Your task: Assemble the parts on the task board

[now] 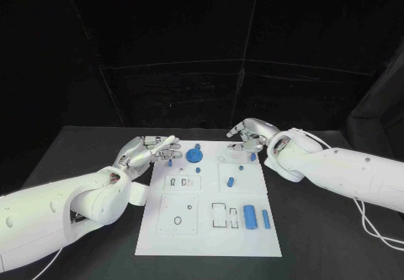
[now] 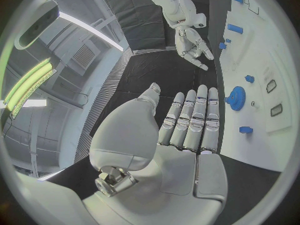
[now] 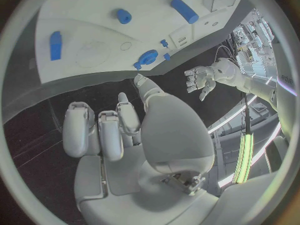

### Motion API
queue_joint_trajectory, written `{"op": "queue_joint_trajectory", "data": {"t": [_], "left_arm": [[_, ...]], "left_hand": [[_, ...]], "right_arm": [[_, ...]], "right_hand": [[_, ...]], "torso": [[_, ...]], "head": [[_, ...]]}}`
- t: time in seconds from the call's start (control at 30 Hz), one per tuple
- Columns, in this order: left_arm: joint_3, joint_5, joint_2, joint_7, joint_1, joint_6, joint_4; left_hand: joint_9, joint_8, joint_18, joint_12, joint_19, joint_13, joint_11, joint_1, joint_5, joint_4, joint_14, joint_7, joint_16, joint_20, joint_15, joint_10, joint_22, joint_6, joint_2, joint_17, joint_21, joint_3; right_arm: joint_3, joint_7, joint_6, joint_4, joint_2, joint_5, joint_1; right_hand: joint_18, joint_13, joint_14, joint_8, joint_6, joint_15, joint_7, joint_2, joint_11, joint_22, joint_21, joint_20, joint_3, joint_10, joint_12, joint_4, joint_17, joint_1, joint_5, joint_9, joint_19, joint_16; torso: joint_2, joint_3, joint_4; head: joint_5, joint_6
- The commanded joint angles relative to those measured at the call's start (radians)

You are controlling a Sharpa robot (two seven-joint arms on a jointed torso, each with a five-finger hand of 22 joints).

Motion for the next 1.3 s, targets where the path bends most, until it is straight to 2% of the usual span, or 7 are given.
{"op": "queue_joint_trajectory", "data": {"t": [0.03, 0.13, 0.3, 0.4, 0.6, 0.73, 1.3], "left_arm": [[0.001, 0.000, 0.003, 0.009, 0.002, 0.016, -0.002], [0.001, 0.000, 0.006, 0.010, 0.002, 0.017, -0.007], [0.001, 0.000, 0.013, 0.011, 0.001, 0.018, -0.015], [0.001, 0.000, 0.018, 0.011, 0.001, 0.019, -0.019], [0.000, 0.000, 0.020, 0.012, 0.000, 0.019, -0.024], [0.000, 0.000, 0.021, 0.012, -0.001, 0.018, -0.026], [0.000, 0.000, 0.023, 0.012, -0.002, 0.020, -0.030]], "left_hand": [[0.001, -0.004, 0.007, -0.003, 0.012, 0.000, -0.001, 0.000, 0.005, -0.009, 0.014, 0.020, -0.001, 0.000, -0.002, 0.012, -0.002, 0.012, 0.011, 0.000, -0.002, -0.001], [0.001, -0.004, 0.008, -0.002, 0.016, 0.000, -0.003, 0.001, 0.005, -0.012, 0.019, 0.018, 0.000, -0.002, -0.004, 0.016, -0.002, 0.015, 0.013, 0.001, -0.001, -0.001], [0.001, -0.004, 0.008, -0.002, 0.018, 0.000, -0.004, 0.002, 0.005, -0.014, 0.021, 0.017, 0.000, -0.002, -0.004, 0.018, -0.003, 0.017, 0.014, 0.001, -0.001, -0.001], [0.001, -0.004, 0.008, -0.002, 0.018, 0.000, -0.004, 0.002, 0.005, -0.014, 0.021, 0.017, 0.000, -0.002, -0.004, 0.018, -0.003, 0.017, 0.014, 0.001, -0.001, -0.001], [0.001, -0.004, 0.008, -0.002, 0.019, 0.000, -0.004, 0.003, 0.005, -0.014, 0.022, 0.016, 0.000, -0.002, -0.004, 0.019, -0.003, 0.017, 0.014, 0.001, -0.001, -0.001], [0.001, -0.004, 0.008, -0.002, 0.019, 0.000, -0.004, 0.003, 0.005, -0.014, 0.022, 0.016, 0.000, -0.002, -0.004, 0.019, -0.003, 0.017, 0.014, 0.001, -0.001, -0.001], [0.001, -0.004, 0.007, -0.002, 0.020, 0.000, -0.004, 0.003, 0.005, -0.016, 0.022, 0.016, 0.000, -0.003, -0.005, 0.020, -0.003, 0.018, 0.015, 0.000, -0.001, -0.001]], "right_arm": [[0.000, 0.149, -0.038, 0.009, -0.032, 0.165, 0.002], [0.000, 0.176, -0.027, 0.004, -0.057, 0.191, 0.001], [-0.001, 0.198, -0.015, -0.010, -0.088, 0.214, -0.009], [-0.001, 0.205, -0.013, -0.022, -0.102, 0.218, -0.033], [-0.001, 0.217, -0.007, -0.044, -0.111, 0.221, -0.073], [-0.001, 0.222, -0.001, -0.056, -0.114, 0.221, -0.085], [0.000, 0.169, -0.010, -0.100, -0.101, 0.178, -0.094]], "right_hand": [[-0.013, 0.002, 0.067, 0.007, 0.008, 0.000, -0.001, -0.002, -0.007, 0.002, 0.005, -0.002, -0.001, 0.003, 0.004, -0.007, 0.082, 0.010, 0.006, 0.001, 0.006, 0.006], [-0.013, 0.001, 0.067, 0.007, 0.010, 0.000, -0.001, -0.008, -0.007, 0.002, 0.005, -0.002, -0.004, 0.002, 0.002, -0.011, 0.082, 0.012, 0.007, 0.000, 0.006, 0.006], [-0.013, -0.001, 0.067, 0.006, 0.010, 0.000, -0.001, -0.013, -0.008, 0.001, 0.004, -0.002, -0.008, 0.001, 0.001, -0.014, 0.082, 0.012, 0.006, 0.000, 0.005, 0.006], [-0.013, -0.001, 0.067, 0.004, 0.008, 0.000, -0.001, -0.015, -0.007, 0.002, 0.005, -0.002, -0.010, 0.001, 0.000, -0.015, 0.083, 0.012, 0.005, -0.001, 0.005, 0.006], [-0.013, -0.004, 0.066, 0.002, 0.004, 0.000, 0.000, -0.018, -0.007, 0.001, 0.004, -0.002, -0.014, -0.001, -0.003, -0.017, 0.081, 0.013, 0.001, -0.002, 0.005, 0.005], [-0.013, -0.004, 0.066, 0.001, 0.001, 0.001, 0.000, -0.019, -0.007, 0.001, 0.004, -0.002, -0.016, -0.001, -0.004, -0.019, 0.080, 0.014, -0.003, -0.002, 0.004, 0.005], [-0.013, -0.004, 0.066, 0.001, -0.003, 0.001, 0.002, -0.003, -0.006, 0.002, 0.005, -0.001, -0.016, 0.000, -0.004, -0.028, 0.082, 0.027, -0.035, -0.002, 0.005, 0.005]], "torso": [[0.001, 0.0046, -0.0104], [0.001, 0.0095, -0.0140], [0.002, 0.0084, -0.0101], [0.001, 0.0033, -0.0070], [0.002, 0.0067, -0.0094], [0.001, 0.0036, -0.0056], [0.001, 0.0015, -0.0074]], "head": [[-0.002, 0.008], [-0.008, 0.006], [-0.021, 0.006], [-0.032, 0.006], [-0.030, -0.001], [-0.034, 0.000], [-0.032, -0.007]]}}
